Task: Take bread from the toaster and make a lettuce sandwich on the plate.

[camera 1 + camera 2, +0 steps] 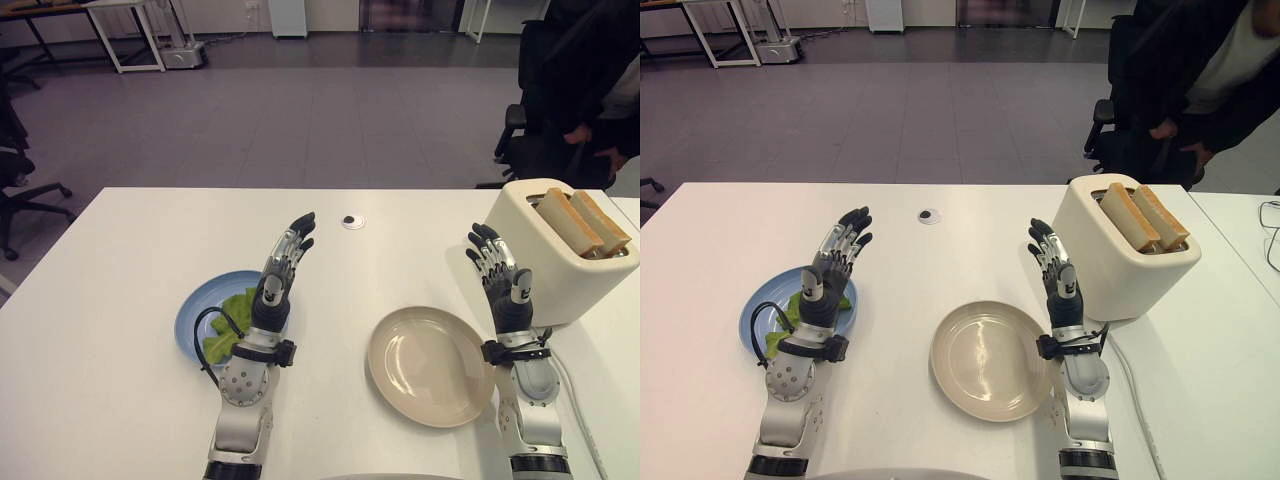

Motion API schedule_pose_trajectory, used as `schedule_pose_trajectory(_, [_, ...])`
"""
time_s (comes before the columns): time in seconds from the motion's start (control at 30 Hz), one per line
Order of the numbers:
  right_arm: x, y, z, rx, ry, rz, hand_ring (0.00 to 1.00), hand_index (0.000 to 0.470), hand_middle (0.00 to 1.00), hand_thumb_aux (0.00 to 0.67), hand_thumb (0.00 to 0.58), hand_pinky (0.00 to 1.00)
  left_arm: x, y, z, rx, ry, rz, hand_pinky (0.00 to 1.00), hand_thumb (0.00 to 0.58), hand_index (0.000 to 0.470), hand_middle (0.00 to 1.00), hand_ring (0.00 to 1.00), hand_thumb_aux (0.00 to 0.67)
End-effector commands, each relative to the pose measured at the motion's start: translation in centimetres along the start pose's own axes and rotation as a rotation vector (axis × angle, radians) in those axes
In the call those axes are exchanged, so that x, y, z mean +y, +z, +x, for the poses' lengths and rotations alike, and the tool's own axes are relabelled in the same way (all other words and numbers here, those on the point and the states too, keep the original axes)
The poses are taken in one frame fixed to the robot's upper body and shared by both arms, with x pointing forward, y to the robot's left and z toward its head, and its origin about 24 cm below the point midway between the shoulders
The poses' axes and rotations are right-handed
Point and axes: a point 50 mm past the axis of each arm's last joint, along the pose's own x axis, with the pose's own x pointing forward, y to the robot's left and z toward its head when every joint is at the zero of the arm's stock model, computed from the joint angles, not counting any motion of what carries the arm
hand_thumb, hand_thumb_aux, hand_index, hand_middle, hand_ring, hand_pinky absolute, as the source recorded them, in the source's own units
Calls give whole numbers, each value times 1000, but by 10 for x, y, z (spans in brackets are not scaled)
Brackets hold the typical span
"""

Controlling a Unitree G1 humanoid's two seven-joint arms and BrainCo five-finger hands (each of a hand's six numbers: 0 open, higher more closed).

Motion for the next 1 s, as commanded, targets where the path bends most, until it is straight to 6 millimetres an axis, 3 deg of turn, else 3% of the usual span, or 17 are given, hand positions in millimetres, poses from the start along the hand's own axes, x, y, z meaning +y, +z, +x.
schedule_pose_trajectory(0.03, [-1, -1, 0, 5, 1, -9, 0, 0, 0, 0, 0, 0, 0, -1, 0, 4, 1, 4, 0, 0, 0, 0, 0, 0])
schedule_pose_trajectory(0.77, [-2, -1, 0, 2, 0, -13, 0, 0, 0, 0, 0, 0, 0, -2, 0, 6, 3, 4, 0, 0, 0, 0, 0, 0])
schedule_pose_trajectory(0.9, [-12, 20, 9, -86, -1, -97, 0, 0, 0, 0, 0, 0, 0, -2, 0, 8, 3, 5, 0, 0, 0, 0, 0, 0])
schedule_pose_trajectory(1.0, [-32, 60, 24, -211, 0, -316, 0, 0, 0, 0, 0, 0, 0, -3, 0, 10, 3, 6, 0, 0, 0, 0, 0, 0])
